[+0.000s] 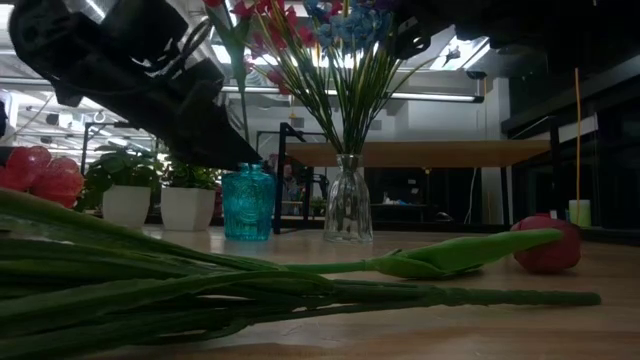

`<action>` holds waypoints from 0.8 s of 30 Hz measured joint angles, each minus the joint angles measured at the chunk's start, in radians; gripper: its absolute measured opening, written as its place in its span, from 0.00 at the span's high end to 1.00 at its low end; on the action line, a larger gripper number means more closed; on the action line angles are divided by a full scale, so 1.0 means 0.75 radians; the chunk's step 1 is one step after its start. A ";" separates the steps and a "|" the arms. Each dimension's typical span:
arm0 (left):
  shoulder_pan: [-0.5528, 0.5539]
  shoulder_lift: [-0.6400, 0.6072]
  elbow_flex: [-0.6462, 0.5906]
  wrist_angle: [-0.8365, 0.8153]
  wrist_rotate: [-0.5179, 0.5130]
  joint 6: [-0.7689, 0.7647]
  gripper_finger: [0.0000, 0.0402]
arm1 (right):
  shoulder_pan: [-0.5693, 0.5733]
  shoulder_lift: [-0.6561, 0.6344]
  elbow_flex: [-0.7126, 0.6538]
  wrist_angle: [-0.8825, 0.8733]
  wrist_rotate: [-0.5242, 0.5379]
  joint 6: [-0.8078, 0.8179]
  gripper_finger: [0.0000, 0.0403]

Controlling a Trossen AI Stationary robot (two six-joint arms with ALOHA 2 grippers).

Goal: Pick and place flowers into a vace then onto a shelf
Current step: Adjust the blue vase on the table

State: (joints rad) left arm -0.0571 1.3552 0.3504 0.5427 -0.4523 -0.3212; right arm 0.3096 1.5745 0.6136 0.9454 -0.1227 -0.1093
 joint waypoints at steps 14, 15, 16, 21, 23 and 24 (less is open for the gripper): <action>0.063 0.124 0.002 0.151 0.062 0.080 0.35 | 0.000 0.000 0.000 0.000 0.000 -0.001 0.99; 0.063 0.131 0.002 0.164 0.062 0.091 0.35 | 0.000 0.000 0.000 -0.001 0.000 -0.001 0.99; 0.062 0.140 0.002 0.182 0.061 0.111 0.35 | 0.000 0.000 0.000 -0.001 0.000 -0.001 0.99; 0.062 0.164 0.002 0.212 0.063 0.134 0.37 | 0.000 0.000 0.000 -0.001 0.000 -0.001 0.99; 0.062 0.174 0.004 0.220 0.058 0.133 0.39 | 0.000 0.000 0.000 -0.001 0.000 -0.001 0.99; 0.062 0.176 0.004 0.221 0.057 0.133 0.40 | 0.000 0.000 0.000 -0.001 0.000 -0.001 0.99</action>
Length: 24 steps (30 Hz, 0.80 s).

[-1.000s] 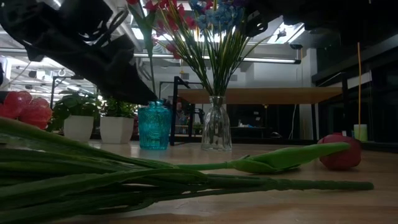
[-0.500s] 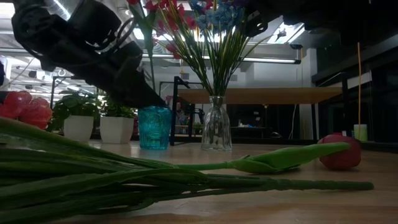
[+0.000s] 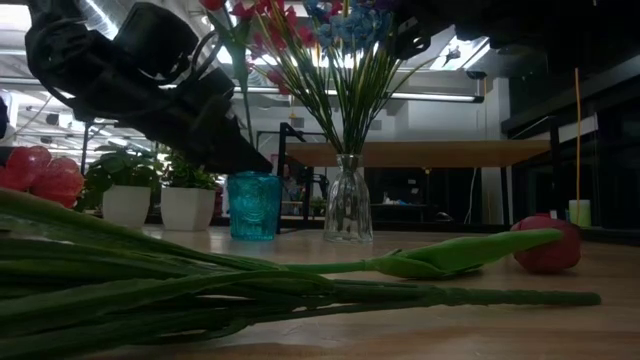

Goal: Pick and place flowers into a vace then onto a shelf
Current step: Adjust the blue vase on the table

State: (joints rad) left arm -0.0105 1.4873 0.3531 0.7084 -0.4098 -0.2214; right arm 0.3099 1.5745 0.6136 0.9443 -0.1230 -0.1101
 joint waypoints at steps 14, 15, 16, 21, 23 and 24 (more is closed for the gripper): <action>0.000 0.002 -0.001 0.002 -0.049 -0.002 0.63 | 0.000 0.000 0.000 0.000 0.000 0.000 0.99; 0.000 0.002 -0.001 -0.001 -0.067 -0.003 0.63 | 0.000 0.000 0.000 0.000 0.000 0.000 0.99; 0.000 0.002 -0.001 -0.004 -0.085 -0.007 0.63 | 0.000 0.000 0.000 0.000 0.000 0.000 0.99; -0.001 -0.015 -0.002 -0.038 -0.111 -0.027 0.63 | 0.000 0.000 0.000 0.000 0.000 0.000 0.99; -0.010 -0.039 -0.002 -0.080 -0.149 -0.046 0.63 | 0.000 0.000 0.000 0.000 0.000 0.000 0.99; -0.017 -0.054 -0.003 -0.107 -0.172 -0.046 0.63 | 0.000 0.000 0.000 0.000 0.000 0.000 0.99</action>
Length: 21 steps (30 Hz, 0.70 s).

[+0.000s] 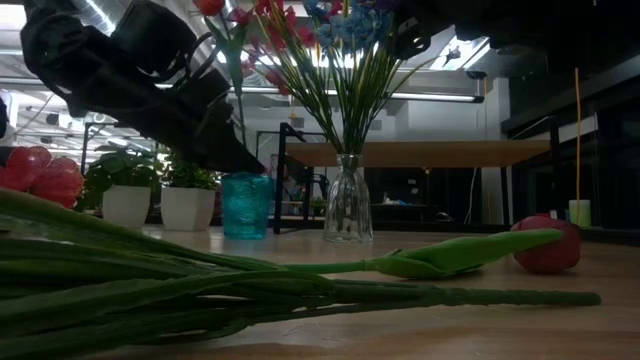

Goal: Pick and place flowers into a vace then onto a shelf
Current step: Adjust the blue vase on the table

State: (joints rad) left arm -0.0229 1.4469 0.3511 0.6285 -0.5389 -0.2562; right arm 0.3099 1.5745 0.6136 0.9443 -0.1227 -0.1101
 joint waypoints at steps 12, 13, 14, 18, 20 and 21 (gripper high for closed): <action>-0.099 -0.327 -0.005 -0.513 -0.217 -0.123 0.63 | 0.000 0.000 0.000 0.000 0.000 0.000 0.99; -0.105 -0.346 -0.005 -0.548 -0.238 -0.141 0.63 | 0.000 0.000 0.000 0.000 0.000 0.000 0.99; -0.112 -0.368 -0.005 -0.580 -0.262 -0.157 0.63 | 0.000 0.000 0.000 0.000 0.000 0.000 0.99; -0.140 -0.433 -0.005 -0.633 -0.322 -0.169 0.63 | 0.000 0.000 0.000 0.000 0.000 0.000 0.99; -0.156 -0.465 -0.005 -0.648 -0.362 -0.169 0.63 | 0.000 0.000 0.000 0.000 0.000 0.000 0.99; -0.161 -0.478 -0.003 -0.656 -0.378 -0.169 0.63 | 0.000 0.000 0.000 0.000 0.000 0.000 0.99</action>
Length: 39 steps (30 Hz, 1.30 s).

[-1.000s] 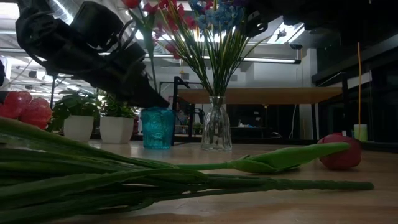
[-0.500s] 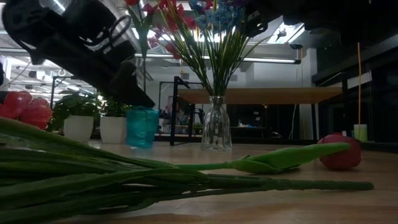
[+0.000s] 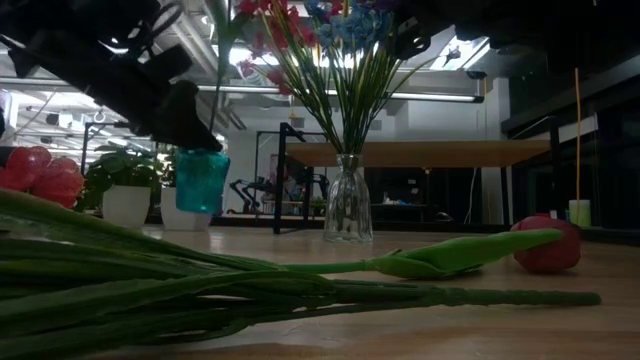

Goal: Pick and place flowers into a vace then onto a shelf
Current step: Adjust the blue vase on the table

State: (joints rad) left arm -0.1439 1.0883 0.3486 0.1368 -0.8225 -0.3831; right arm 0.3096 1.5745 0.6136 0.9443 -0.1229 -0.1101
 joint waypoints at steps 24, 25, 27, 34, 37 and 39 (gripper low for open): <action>-0.121 -0.222 0.002 -0.209 -0.206 -0.116 0.63 | 0.000 0.000 0.000 0.000 0.000 0.000 0.99; -0.121 -0.222 0.002 -0.223 -0.215 -0.122 0.63 | 0.000 0.000 0.000 0.000 0.000 0.000 0.99; -0.123 -0.225 0.002 -0.245 -0.257 -0.133 0.63 | 0.000 0.000 0.000 0.000 0.000 0.001 0.99; -0.124 -0.247 0.001 -0.317 -0.274 -0.208 0.63 | 0.000 0.000 0.000 0.001 0.000 0.001 0.99; -0.124 -0.248 -0.058 -0.282 -0.278 -0.295 0.63 | 0.000 0.000 0.000 0.001 0.000 0.001 0.99; -0.124 -0.248 -0.110 -0.268 -0.298 -0.356 0.63 | 0.000 0.000 0.000 0.000 0.000 0.001 0.99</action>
State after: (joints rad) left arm -0.2371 0.9024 0.2659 -0.0639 -1.0456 -0.6499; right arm 0.3099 1.5745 0.6136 0.9445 -0.1229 -0.1093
